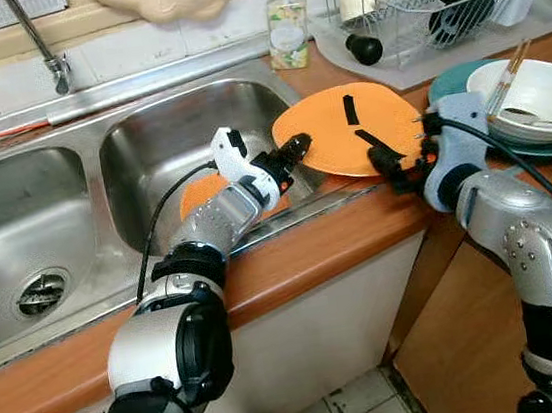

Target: Kitchen organization

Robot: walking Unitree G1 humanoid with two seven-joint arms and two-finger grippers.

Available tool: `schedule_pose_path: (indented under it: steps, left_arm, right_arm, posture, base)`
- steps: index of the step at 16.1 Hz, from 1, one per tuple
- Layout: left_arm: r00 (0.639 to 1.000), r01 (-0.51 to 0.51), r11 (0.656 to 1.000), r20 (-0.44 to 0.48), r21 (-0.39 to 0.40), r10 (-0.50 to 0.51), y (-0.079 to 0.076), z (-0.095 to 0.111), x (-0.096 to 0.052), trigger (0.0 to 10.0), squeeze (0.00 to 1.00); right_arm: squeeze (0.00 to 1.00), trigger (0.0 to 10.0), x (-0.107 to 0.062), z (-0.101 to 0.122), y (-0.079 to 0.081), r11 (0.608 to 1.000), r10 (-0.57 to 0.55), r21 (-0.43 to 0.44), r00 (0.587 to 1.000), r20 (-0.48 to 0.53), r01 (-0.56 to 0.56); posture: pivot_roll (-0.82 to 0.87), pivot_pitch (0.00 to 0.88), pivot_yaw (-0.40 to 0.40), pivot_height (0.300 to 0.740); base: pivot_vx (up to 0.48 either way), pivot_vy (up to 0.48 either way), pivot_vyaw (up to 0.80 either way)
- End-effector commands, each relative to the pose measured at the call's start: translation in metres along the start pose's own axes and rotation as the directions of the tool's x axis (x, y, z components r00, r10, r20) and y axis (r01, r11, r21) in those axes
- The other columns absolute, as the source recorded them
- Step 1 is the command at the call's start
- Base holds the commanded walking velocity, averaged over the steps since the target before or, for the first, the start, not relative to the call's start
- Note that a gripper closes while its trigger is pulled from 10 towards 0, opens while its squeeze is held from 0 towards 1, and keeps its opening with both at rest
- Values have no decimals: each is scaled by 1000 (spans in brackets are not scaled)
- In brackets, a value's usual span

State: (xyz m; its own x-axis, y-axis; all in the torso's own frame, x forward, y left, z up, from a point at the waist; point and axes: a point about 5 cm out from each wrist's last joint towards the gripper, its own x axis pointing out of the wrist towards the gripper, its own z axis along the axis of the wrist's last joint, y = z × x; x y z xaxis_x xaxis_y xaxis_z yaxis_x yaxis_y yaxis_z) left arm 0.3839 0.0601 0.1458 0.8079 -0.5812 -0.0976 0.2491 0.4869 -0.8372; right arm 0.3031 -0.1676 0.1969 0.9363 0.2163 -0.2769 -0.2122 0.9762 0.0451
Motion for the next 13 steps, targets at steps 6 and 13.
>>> schedule_pose_path:
  steps: [6, 13]
  left_arm:
    - [1000, -13, 1000, 1, -26, 13, -3, -6, 5, 0, 0]
    - [999, -39, 998, 31, -41, 40, -4, -3, 7, 0, 0]
  right_arm:
    - [0, 10000, -9, -1, 8, 995, 90, -52, 996, -14, -90]
    - [0, 10000, -23, 0, 17, 968, 210, -135, 977, -21, -211]
  posture:
    - [-106, 0, 112, 740]
    - [-109, 0, 118, 740]
  base:
    - [0, 0, 0]
    - [0, 0, 0]
